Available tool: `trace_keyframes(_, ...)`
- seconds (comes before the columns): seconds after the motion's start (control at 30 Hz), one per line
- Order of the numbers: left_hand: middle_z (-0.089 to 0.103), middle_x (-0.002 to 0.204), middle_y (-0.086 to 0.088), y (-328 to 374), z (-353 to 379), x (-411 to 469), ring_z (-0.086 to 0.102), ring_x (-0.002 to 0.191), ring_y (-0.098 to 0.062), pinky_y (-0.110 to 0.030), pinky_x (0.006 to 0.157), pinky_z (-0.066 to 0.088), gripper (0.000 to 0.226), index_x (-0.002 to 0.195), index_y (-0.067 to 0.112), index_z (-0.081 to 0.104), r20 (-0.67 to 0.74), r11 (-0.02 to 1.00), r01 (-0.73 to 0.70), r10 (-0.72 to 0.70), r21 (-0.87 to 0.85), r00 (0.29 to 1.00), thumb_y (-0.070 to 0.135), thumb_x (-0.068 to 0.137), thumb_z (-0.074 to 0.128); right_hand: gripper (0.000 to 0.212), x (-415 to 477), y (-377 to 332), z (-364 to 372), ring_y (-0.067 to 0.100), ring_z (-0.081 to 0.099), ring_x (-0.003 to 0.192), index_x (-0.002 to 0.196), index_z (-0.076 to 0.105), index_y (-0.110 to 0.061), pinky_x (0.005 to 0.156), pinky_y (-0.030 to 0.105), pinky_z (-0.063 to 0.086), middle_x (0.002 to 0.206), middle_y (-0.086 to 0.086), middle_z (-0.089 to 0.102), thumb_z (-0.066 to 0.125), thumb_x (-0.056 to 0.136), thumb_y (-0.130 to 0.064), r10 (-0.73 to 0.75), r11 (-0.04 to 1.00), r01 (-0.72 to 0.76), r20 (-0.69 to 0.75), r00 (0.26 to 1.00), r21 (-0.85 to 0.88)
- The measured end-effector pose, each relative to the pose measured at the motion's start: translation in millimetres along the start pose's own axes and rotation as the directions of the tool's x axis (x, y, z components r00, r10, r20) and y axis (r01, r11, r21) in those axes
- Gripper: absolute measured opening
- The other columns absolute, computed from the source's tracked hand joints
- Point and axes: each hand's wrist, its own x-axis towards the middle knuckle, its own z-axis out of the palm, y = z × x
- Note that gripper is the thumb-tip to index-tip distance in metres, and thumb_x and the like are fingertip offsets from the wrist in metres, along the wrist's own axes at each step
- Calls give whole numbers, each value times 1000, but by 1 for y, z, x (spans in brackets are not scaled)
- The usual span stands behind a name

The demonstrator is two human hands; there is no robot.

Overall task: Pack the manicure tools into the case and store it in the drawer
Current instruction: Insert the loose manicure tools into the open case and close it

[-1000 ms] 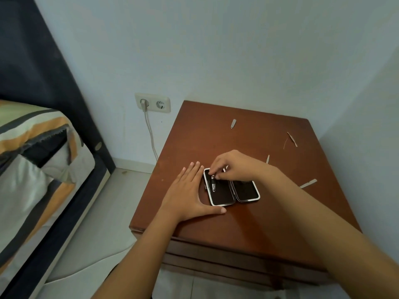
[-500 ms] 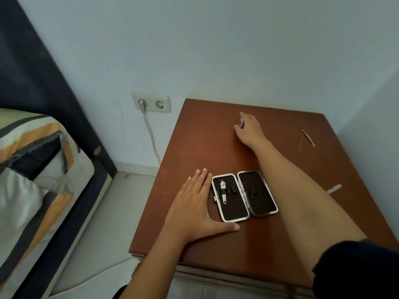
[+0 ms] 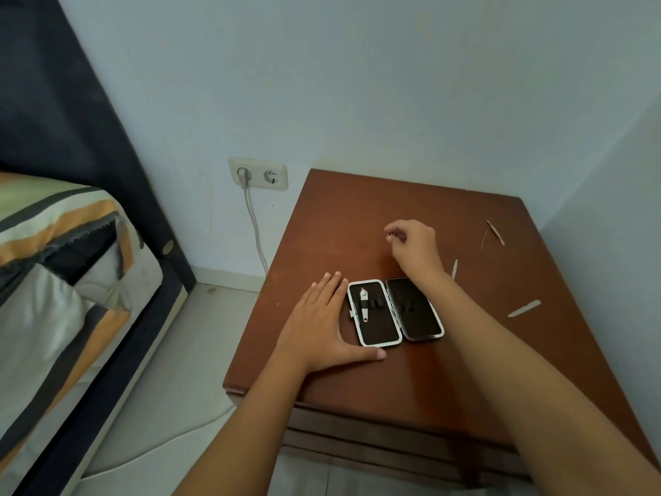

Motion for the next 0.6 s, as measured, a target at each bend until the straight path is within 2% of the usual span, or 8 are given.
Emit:
trace_keyframes(0.03, 2, 159, 4, 0, 0, 0, -7, 144, -6, -32, 118, -1, 132, 150, 16, 7, 1, 1000, 2, -2, 0, 1000, 94, 48, 42, 16, -9, -7, -5, 18, 62, 85, 96, 71, -8, 84, 25, 52, 99, 10, 68, 60, 84, -4, 9, 997, -8, -16, 1000, 71)
trace_keyframes(0.1, 2, 159, 3, 0, -1, -1, -6, 144, -7, -32, 118, -1, 133, 150, 16, 8, 7, 1000, 3, -3, 0, 1000, 94, 47, 41, 13, -27, -20, -12, 13, 61, 69, 92, 72, -7, 63, 4, 48, 88, 8, 69, 66, 81, -6, 37, 983, -41, 26, 999, 180)
trace_keyframes(0.13, 2, 159, 3, 1, -1, -1, -6, 144, -7, -32, 118, -1, 133, 150, 16, 7, 9, 1000, 2, -2, 1, 1000, 94, 47, 40, 12, -35, -24, -13, 13, 60, 66, 90, 73, -7, 54, 0, 44, 86, 8, 70, 68, 80, -7, 36, 982, -48, 70, 997, 185)
trace_keyframes(0.17, 2, 159, 4, 1, -1, -2, -6, 144, -7, -32, 118, -2, 133, 150, 16, 7, 9, 1000, -2, 2, 2, 1000, 94, 48, 40, 11, -40, -26, -12, 12, 60, 65, 88, 73, -8, 52, 0, 43, 86, 8, 71, 70, 78, -8, 26, 986, -43, 106, 994, 160)
trace_keyframes(0.33, 2, 158, 7, 0, 1, -3, -5, 144, -6, -30, 118, -3, 129, 150, 18, 6, -7, 1000, -23, 23, 1, 1000, 93, 50, 39, 15, -57, -22, -9, 14, 63, 73, 89, 73, -7, 67, 18, 46, 89, 13, 73, 74, 75, -12, 31, 995, -49, 197, 980, 84)
trace_keyframes(0.4, 2, 158, 8, 0, 2, -2, -5, 144, -6, -31, 118, -2, 130, 150, 19, 5, -5, 1000, -27, 27, -1, 1000, 95, 49, 36, 18, -59, -20, -9, 16, 64, 77, 92, 73, -7, 67, 16, 43, 91, 12, 72, 74, 76, -15, 16, 999, -27, 228, 974, 45)
trace_keyframes(0.47, 1, 158, 8, -1, 2, -1, -5, 144, -6, -32, 118, -1, 131, 150, 19, 5, -3, 1000, -26, 26, -8, 1000, 95, 48, 36, 20, -59, -19, -10, 18, 65, 81, 93, 73, -7, 67, 17, 42, 93, 11, 71, 74, 76, -17, -29, 1000, 31, 272, 962, -5)
trace_keyframes(0.6, 2, 158, 9, -2, 2, -1, -4, 144, -7, -32, 118, 1, 129, 150, 20, 4, -6, 999, -35, 35, -14, 999, 95, 50, 38, 20, -66, -15, -14, 22, 62, 92, 96, 73, -8, 83, 32, 49, 99, 10, 67, 69, 81, -19, -136, 979, 179, 340, 931, -98)
